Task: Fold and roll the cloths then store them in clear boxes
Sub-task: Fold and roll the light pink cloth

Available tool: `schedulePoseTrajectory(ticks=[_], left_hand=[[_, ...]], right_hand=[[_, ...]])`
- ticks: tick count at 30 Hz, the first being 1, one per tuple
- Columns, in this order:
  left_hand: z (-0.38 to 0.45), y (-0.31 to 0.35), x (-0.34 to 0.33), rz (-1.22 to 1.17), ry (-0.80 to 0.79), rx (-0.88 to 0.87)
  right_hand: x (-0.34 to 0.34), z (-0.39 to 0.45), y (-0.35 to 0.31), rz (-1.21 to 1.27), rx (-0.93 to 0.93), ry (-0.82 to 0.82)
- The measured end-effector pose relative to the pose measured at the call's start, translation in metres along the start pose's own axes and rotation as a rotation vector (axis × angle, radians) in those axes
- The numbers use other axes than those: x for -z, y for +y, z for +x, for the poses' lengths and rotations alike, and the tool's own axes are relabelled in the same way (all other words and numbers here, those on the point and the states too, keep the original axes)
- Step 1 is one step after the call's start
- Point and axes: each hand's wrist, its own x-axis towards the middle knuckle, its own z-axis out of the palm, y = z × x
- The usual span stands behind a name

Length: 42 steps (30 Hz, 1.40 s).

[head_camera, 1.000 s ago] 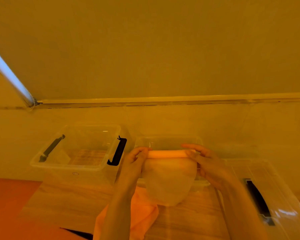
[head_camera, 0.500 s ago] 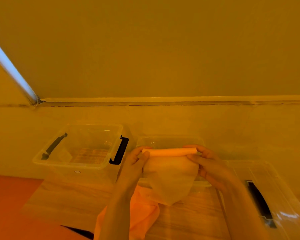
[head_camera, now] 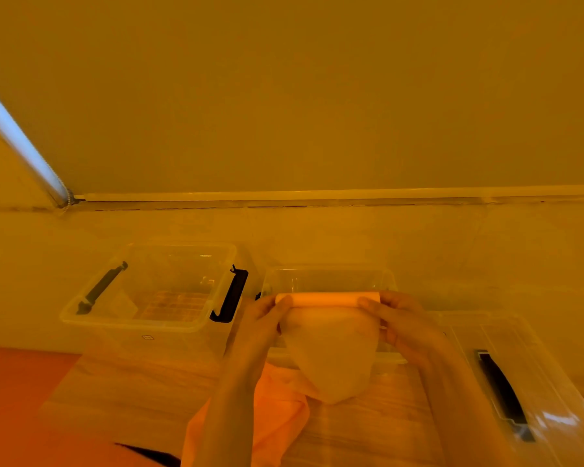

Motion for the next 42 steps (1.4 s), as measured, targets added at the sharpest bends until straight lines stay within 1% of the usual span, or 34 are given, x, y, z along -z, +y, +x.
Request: schedulePoseTrajectory(ticks=[3,9,11,13,15,17,21,24,27,29,32,36,40,42], left_hand=[[0.0,-0.004,0.004,0.056,-0.043,-0.043],[-0.001,-0.005,0.008,-0.14,-0.088,0.001],[0.0,-0.003,0.008,-0.167,-0.068,0.001],[0.0,0.0,0.007,-0.119,-0.015,-0.023],[0.001,0.001,0.004,-0.026,0.046,-0.059],[0.001,0.001,0.003,0.043,0.07,-0.076],[0.002,0.0,0.003,0.071,0.038,-0.049],[0.003,-0.003,0.005,0.08,-0.032,-0.035],[0.003,-0.004,0.007,0.123,-0.051,-0.063],[0.004,-0.005,0.008,0.094,-0.058,-0.047],[0.004,-0.005,0.006,-0.041,-0.075,-0.021],[0.005,-0.001,0.003,-0.043,-0.023,-0.05],[0.006,-0.001,0.0,0.048,0.06,-0.09],[0.007,-0.002,-0.001,0.027,0.055,-0.058]], right_hand=[[0.002,-0.002,0.0,0.01,0.005,-0.026],[0.0,-0.007,-0.003,-0.005,0.066,-0.087],[-0.001,-0.009,-0.005,-0.003,0.095,-0.114],[-0.003,-0.009,-0.006,-0.001,0.11,-0.119],[-0.005,-0.007,-0.005,0.024,0.111,-0.088],[-0.006,-0.004,-0.003,0.059,0.099,-0.044],[-0.005,0.002,0.0,0.051,0.069,-0.005],[0.0,0.003,0.002,0.049,0.038,-0.036],[0.004,0.002,0.004,0.058,0.038,-0.051],[0.003,0.002,0.004,0.046,0.05,-0.063],[0.002,0.001,0.002,0.041,0.064,-0.095],[0.003,0.0,-0.001,0.045,0.085,-0.122],[-0.003,0.0,-0.001,-0.009,0.106,-0.054],[-0.004,0.004,0.0,-0.013,0.108,-0.009]])
